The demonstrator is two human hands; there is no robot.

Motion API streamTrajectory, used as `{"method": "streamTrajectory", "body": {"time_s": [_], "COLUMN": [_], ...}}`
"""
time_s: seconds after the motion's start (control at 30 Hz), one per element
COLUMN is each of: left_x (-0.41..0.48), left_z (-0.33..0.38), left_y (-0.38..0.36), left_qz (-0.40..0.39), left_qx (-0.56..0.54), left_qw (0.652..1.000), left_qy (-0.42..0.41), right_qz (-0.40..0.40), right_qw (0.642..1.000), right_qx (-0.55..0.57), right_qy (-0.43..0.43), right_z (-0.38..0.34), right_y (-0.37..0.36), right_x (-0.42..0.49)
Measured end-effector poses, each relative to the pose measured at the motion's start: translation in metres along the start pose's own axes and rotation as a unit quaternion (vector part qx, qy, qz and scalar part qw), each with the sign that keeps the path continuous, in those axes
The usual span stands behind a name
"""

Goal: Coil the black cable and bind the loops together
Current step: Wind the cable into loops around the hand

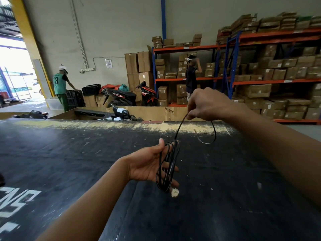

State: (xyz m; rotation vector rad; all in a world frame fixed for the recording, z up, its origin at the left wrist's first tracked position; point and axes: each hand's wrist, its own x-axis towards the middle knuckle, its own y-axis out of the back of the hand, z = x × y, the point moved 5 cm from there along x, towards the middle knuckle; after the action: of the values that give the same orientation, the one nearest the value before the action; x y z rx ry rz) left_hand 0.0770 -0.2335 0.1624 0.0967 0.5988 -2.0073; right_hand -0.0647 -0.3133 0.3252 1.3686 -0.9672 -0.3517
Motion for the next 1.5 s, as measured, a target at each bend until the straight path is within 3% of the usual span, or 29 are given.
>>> {"method": "streamTrajectory", "body": {"time_s": [0.3,0.47,0.6,0.73,0.87,1.03,1.13,1.37,1.5], "left_x": [0.004,0.001,-0.005,-0.011,-0.015,-0.022,-0.026,-0.03,-0.026], "left_z": [0.011,0.027,0.041,0.049,0.048,0.045,0.039,0.019,0.007], "left_y": [0.038,0.041,0.039,0.028,0.01,-0.019,-0.033,-0.045,-0.046], "left_qz": [0.06,0.036,0.045,0.013,-0.024,-0.083,-0.123,-0.151,-0.134], "left_qx": [-0.07,-0.098,-0.11,-0.114,-0.094,-0.07,-0.049,-0.009,-0.002], "left_qw": [0.994,0.988,0.983,0.981,0.982,0.985,0.985,0.986,0.99], "left_qy": [-0.061,-0.113,-0.14,-0.159,-0.159,-0.137,-0.115,-0.067,-0.038], "right_qz": [-0.116,-0.19,-0.249,-0.307,-0.331,-0.332,-0.341,-0.248,-0.218], "right_qw": [0.986,0.96,0.93,0.872,0.855,0.89,0.906,0.955,0.963], "right_qx": [0.112,0.201,0.265,0.382,0.399,0.311,0.25,0.158,0.157], "right_qy": [0.046,0.032,0.054,0.022,0.002,0.026,-0.005,-0.024,-0.024], "right_z": [-0.054,-0.064,-0.069,-0.067,-0.057,-0.034,-0.009,0.033,0.04], "right_y": [-0.022,-0.068,-0.116,-0.157,-0.19,-0.218,-0.22,-0.157,-0.111], "right_x": [-0.063,-0.098,-0.122,-0.137,-0.138,-0.129,-0.112,-0.049,-0.019]}}
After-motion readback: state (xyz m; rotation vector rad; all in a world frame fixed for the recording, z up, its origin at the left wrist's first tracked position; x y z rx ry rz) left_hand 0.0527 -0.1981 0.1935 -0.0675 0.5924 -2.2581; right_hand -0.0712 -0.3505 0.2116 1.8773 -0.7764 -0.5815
